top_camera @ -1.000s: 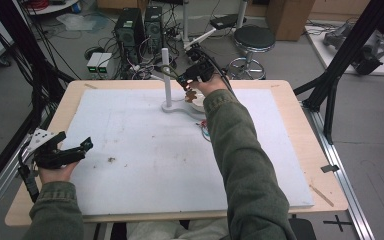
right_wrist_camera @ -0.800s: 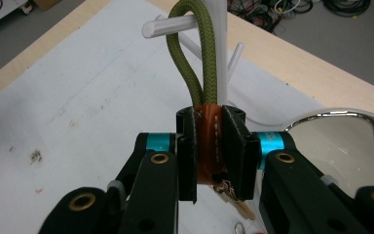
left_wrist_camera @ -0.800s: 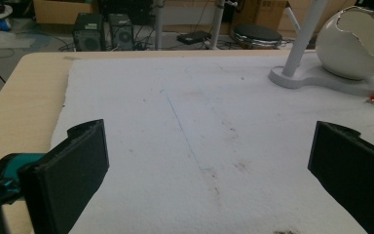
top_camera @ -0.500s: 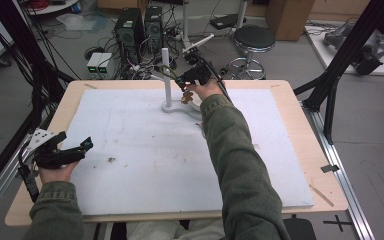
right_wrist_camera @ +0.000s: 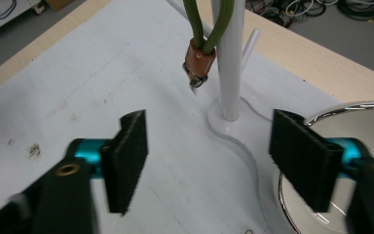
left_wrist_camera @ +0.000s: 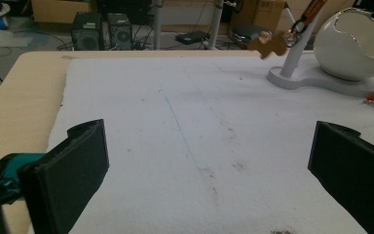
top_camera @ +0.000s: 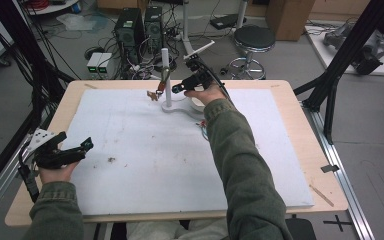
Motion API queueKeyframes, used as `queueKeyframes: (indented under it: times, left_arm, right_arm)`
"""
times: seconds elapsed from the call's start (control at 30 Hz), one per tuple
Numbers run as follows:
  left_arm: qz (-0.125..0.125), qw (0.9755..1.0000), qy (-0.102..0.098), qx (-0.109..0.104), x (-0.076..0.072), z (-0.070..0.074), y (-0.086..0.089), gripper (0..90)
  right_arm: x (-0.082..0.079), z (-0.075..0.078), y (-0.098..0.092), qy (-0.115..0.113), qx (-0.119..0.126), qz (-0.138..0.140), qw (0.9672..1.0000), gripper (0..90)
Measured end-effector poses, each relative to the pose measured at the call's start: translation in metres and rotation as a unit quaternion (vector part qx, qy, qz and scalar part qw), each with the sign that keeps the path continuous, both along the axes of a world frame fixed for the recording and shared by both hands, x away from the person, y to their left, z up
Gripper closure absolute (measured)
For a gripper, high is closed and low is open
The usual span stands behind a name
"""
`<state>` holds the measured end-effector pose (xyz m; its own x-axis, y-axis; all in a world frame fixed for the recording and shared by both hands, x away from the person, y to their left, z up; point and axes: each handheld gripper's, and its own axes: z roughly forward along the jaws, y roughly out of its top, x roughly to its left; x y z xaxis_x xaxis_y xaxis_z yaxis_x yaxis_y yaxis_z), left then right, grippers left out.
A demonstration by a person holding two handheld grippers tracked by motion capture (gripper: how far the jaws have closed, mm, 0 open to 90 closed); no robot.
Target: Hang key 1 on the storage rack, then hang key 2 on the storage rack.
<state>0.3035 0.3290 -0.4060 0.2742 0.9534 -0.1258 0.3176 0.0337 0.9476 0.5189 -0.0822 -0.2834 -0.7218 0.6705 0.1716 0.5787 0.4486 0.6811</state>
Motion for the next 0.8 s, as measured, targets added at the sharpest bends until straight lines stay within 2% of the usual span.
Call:
queueKeyframes:
  times: [0.1,0.13,0.2,0.27,0.43,0.6,0.7,0.8]
  left_arm:
    - [0.001,1.0,0.001,0.0,0.0,0.0,0.0,1.7]
    - [0.001,1.0,0.0,-0.001,0.0,0.0,0.0,1.7]
    - [0.001,1.0,-0.001,-0.001,0.0,0.0,0.0,1.7]
    - [0.002,1.0,-0.001,-0.002,0.0,0.0,0.0,1.7]
    - [0.002,1.0,0.0,-0.001,-0.001,0.0,0.001,1.7]
    - [0.002,1.0,-0.002,-0.001,0.0,0.0,0.0,1.7]
    - [0.002,1.0,-0.001,0.0,0.0,0.0,0.0,1.7]
    - [0.002,1.0,0.0,0.002,0.0,0.0,0.0,1.7]
  right_arm:
    - [-0.002,0.001,0.0,0.009,-0.001,-0.01,0.9999,13.7]
    - [-0.003,0.001,0.0,0.006,-0.014,-0.012,0.9998,9.5]
    - [-0.004,0.0,0.001,0.011,-0.026,-0.01,0.9995,8.9]
    - [-0.005,-0.001,0.001,0.013,-0.038,-0.01,0.9992,1.5]
    - [-0.009,-0.001,-0.004,0.0,-0.05,-0.01,0.9987,1.5]
    - [-0.014,-0.006,-0.021,0.002,-0.057,-0.028,0.998,1.5]
    - [-0.016,-0.008,-0.03,0.007,-0.08,-0.033,0.9962,1.5]
    - [-0.018,-0.009,-0.04,0.004,-0.071,-0.035,0.9969,1.5]
